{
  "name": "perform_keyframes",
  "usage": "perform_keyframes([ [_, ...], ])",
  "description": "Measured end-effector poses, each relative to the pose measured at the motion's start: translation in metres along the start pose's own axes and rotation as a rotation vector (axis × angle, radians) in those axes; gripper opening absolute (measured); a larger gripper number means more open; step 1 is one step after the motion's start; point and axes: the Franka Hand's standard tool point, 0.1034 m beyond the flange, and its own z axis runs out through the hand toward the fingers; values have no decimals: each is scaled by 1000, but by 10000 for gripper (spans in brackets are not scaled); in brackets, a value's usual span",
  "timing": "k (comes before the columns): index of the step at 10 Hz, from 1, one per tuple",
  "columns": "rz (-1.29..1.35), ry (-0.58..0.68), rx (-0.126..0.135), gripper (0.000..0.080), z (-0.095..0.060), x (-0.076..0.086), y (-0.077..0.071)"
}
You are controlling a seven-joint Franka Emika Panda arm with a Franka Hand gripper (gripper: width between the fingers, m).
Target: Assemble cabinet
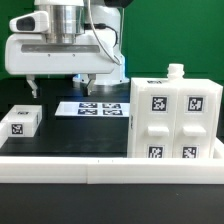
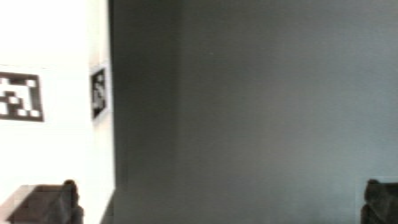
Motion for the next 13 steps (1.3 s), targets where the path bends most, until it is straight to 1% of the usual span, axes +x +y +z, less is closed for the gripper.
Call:
perform_keyframes([
  [1,-12,-7,-1,797,2,-2,9],
  [2,-13,-19,-5,797,5,-3,27],
  [3,-31,-27,-10,797,11,-8,47],
  [5,-35,-36,-20,797,20,-20,67],
  [6,-27,-40,-19,797,22,-22,70],
  [9,-31,-55,-16,797,32,-28,68],
  [12,-39,-58,-31,797,51,-31,67],
  [13,-42,-56,-36,797,54,-30,67],
])
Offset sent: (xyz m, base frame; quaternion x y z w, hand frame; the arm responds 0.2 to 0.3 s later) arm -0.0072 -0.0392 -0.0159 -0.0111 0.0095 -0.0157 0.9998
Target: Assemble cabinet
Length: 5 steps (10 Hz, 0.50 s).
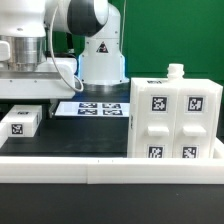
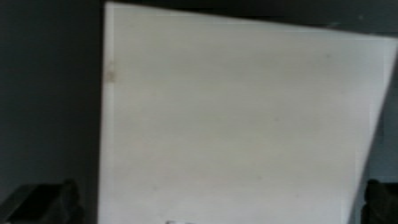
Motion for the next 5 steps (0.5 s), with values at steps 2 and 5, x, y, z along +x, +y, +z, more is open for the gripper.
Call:
perform_keyframes([
  [2,-4,1,-1,797,-1,2,-1],
  [5,-7,1,-1,561,-1,3,-2],
])
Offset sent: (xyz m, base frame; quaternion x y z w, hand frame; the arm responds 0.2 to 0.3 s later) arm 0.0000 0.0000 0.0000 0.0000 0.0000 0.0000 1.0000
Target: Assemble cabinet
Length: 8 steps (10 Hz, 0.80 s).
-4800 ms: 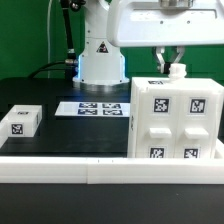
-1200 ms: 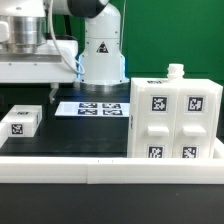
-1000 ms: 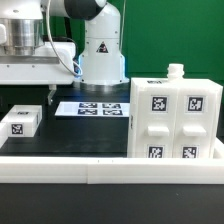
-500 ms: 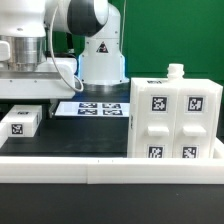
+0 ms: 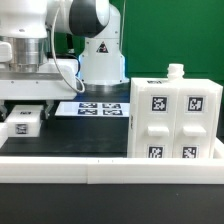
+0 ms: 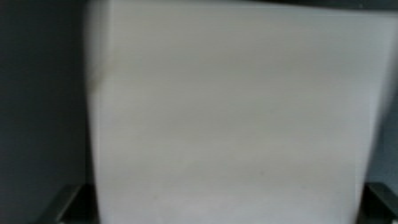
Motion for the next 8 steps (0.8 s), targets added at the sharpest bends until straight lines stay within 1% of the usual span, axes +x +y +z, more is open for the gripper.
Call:
perform_keyframes([
  [4,0,0,0,561,0,0,0],
  [5,0,-3,5,561,-3,1,-4],
  [6,-4,1,17,561,-20,6,-16],
  [7,-9,16,22,561,-37,12,-28],
  [8,2,18,33,561,-49,15,-39],
])
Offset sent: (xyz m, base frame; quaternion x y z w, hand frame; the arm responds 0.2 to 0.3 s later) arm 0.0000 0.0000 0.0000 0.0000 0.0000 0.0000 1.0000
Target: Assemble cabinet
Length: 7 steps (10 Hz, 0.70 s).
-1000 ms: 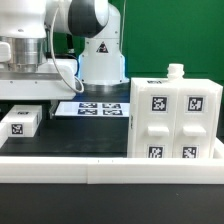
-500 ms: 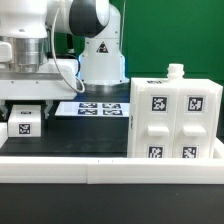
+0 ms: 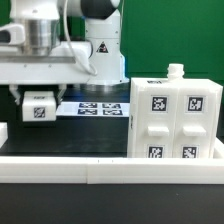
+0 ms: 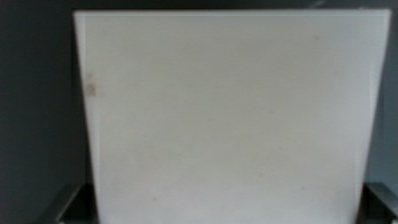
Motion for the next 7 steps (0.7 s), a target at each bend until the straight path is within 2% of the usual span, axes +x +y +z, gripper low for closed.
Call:
perform_keyframes([
  [1,20,13,4,561,-14,8,-11],
  [4,112,24,40,561,-66,37,-59],
  [5,155,29,39,561,-84,53,-77],
  [7,241,30,45,561,-107,94,-106],
])
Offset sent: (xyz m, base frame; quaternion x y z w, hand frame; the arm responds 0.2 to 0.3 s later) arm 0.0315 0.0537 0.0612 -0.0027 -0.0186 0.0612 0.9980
